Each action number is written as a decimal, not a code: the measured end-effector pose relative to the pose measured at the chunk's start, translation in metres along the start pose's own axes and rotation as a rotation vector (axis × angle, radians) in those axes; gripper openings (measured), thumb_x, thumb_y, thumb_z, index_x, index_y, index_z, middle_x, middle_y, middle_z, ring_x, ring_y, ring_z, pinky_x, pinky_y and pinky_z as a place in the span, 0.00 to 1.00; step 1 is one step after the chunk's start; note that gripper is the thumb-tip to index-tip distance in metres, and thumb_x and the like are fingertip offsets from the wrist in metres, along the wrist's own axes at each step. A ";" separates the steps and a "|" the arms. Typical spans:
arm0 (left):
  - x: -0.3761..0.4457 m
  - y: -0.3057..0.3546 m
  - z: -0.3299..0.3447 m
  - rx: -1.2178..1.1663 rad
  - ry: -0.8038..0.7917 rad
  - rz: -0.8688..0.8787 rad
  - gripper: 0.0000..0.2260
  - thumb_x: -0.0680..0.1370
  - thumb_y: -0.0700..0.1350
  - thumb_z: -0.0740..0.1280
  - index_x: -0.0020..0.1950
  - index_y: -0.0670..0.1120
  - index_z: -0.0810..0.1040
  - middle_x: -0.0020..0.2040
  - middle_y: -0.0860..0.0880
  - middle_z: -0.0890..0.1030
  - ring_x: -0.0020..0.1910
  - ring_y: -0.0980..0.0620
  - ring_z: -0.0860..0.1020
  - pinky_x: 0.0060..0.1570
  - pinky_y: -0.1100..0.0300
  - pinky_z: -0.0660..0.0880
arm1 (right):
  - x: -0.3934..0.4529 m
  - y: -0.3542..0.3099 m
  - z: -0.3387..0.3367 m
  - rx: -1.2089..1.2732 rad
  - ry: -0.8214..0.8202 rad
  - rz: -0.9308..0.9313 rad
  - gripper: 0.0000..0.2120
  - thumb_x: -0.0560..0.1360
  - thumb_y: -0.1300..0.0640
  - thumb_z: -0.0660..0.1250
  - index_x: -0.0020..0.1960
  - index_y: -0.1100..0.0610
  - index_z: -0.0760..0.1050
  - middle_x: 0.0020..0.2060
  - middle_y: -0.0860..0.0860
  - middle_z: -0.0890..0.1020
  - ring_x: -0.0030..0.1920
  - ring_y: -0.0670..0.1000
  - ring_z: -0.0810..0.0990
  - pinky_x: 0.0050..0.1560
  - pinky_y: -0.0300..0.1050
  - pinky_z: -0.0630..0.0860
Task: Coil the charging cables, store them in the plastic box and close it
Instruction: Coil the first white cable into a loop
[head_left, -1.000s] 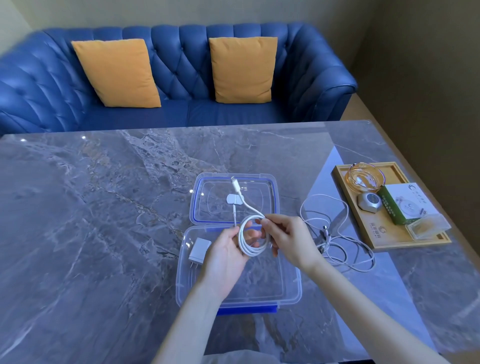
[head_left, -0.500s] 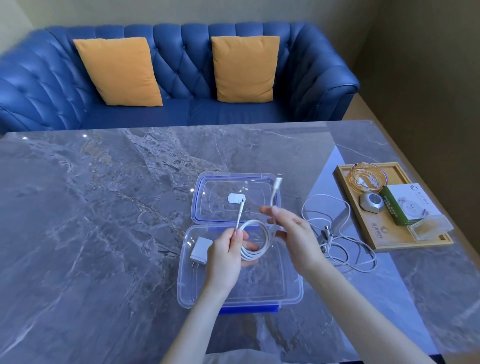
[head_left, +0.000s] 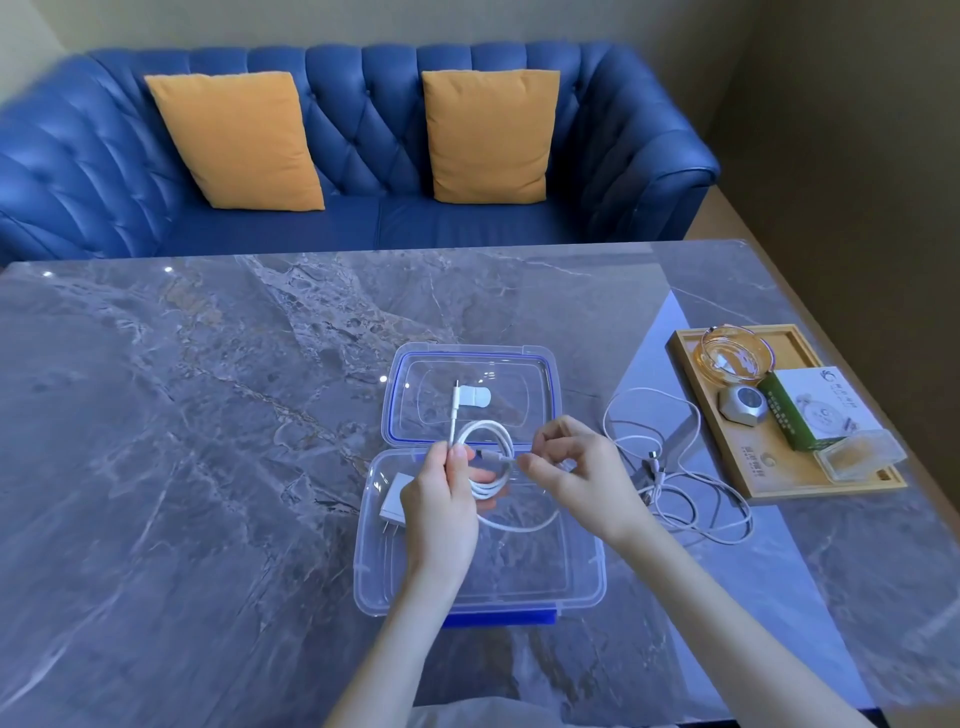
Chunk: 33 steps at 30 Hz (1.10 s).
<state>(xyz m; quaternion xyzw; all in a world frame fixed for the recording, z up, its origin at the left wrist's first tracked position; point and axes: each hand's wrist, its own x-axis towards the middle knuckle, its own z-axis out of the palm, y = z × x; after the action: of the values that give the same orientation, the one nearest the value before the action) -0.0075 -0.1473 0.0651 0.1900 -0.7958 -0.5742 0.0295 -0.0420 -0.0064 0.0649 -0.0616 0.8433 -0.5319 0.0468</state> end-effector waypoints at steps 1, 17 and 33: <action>-0.002 0.002 0.000 0.028 -0.008 0.030 0.13 0.81 0.45 0.53 0.39 0.48 0.71 0.37 0.47 0.84 0.30 0.59 0.82 0.35 0.63 0.79 | 0.001 0.000 0.002 -0.110 0.031 -0.070 0.20 0.71 0.60 0.69 0.23 0.54 0.67 0.34 0.50 0.74 0.33 0.43 0.70 0.36 0.31 0.64; -0.009 0.006 0.005 0.098 -0.155 0.144 0.11 0.81 0.44 0.54 0.41 0.50 0.72 0.34 0.52 0.82 0.34 0.54 0.81 0.36 0.59 0.80 | 0.002 -0.002 0.009 0.490 -0.140 0.256 0.10 0.76 0.69 0.59 0.52 0.60 0.75 0.32 0.55 0.79 0.33 0.50 0.76 0.38 0.44 0.75; -0.023 0.002 0.017 -0.069 -0.160 0.089 0.13 0.81 0.42 0.52 0.39 0.51 0.68 0.31 0.52 0.80 0.26 0.59 0.79 0.29 0.66 0.76 | 0.023 0.023 0.002 1.233 0.426 0.736 0.16 0.75 0.74 0.59 0.59 0.61 0.65 0.41 0.62 0.78 0.28 0.51 0.83 0.26 0.40 0.79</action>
<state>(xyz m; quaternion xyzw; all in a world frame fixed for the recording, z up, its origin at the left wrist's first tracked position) 0.0085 -0.1236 0.0654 0.1069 -0.7831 -0.6127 -0.0021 -0.0653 -0.0023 0.0430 0.3662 0.3490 -0.8586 0.0835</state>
